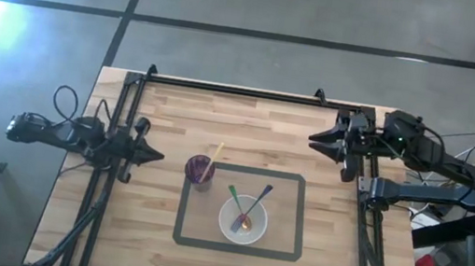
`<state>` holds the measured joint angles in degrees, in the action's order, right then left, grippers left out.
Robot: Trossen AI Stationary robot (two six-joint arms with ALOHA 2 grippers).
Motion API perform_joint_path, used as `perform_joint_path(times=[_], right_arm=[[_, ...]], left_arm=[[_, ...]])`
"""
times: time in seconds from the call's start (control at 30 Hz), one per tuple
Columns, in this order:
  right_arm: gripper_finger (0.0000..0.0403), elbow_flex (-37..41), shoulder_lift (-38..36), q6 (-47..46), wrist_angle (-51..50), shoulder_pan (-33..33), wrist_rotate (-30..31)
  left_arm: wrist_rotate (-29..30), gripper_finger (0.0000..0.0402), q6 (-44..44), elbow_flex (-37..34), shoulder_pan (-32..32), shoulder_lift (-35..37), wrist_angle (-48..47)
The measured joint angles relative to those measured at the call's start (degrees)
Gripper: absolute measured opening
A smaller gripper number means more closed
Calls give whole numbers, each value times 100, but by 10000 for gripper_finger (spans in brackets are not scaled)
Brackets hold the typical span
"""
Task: Pick & Place Utensil
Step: Return to Home Position
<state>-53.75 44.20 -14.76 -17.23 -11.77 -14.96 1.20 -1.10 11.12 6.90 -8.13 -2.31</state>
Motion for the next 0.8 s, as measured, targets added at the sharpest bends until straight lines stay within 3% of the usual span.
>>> perform_joint_path(times=[0.3, 0.53, 0.8], right_arm=[[57, 15, -368, 409, -266, 0, 15], [12, 65, -657, 789, -684, 1, 13], [8, 655, -1277, 921, -680, 2, 314]], left_arm=[[-71, 1, -9, -788, 0, 429, 859], [-75, 1, -15, -1058, 0, 545, 1019], [-75, 1, -78, -1062, -4, 543, 978]])
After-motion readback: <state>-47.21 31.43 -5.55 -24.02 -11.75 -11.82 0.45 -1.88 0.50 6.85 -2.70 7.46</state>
